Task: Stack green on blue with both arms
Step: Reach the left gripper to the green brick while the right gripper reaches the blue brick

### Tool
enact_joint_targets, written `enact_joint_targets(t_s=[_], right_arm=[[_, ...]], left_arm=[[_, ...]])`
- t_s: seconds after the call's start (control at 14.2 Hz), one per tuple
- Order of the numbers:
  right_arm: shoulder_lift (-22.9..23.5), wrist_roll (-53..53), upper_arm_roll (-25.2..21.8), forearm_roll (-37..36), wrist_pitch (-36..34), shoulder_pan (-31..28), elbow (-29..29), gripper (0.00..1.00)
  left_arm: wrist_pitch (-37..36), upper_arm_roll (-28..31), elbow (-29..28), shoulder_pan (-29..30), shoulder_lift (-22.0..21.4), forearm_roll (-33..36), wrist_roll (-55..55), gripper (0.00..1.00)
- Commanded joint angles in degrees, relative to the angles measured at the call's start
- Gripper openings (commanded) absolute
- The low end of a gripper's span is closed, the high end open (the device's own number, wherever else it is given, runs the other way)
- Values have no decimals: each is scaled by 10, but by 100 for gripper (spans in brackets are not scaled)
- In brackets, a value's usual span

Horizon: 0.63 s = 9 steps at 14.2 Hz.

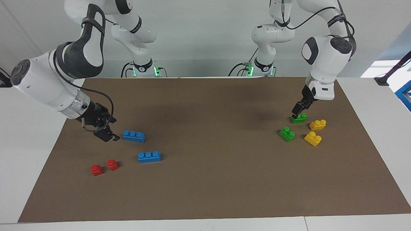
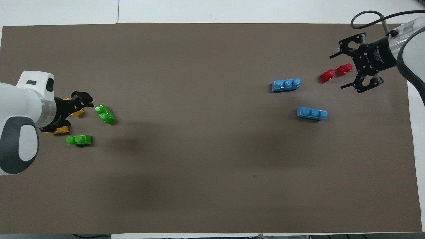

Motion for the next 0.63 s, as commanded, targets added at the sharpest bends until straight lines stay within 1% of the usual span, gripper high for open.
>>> enact_joint_targets(t_s=[0.0,0.07,0.14,0.21,0.35,0.56], right_arm=[[52,33,4,38,9,-7,43,100],[69,41,4,48,8,-7,60,100],[78,62,4,59,10,-7,64,100],[87,79,5,79,12,-6,69,100],[93,81,4,138,12,-5,69,100],[107,78,5,156,27,-6,69,100]], left_arm=[[75,1,2,-5,48,2,-59,100],[97,1,4,-5,64,2,-64,100],[118,1,5,-2,76,2,-64,100],[132,1,5,1,86,2,-64,100],[156,2,5,3,101,2,-59,100],[168,2,3,4,116,1,-68,100]])
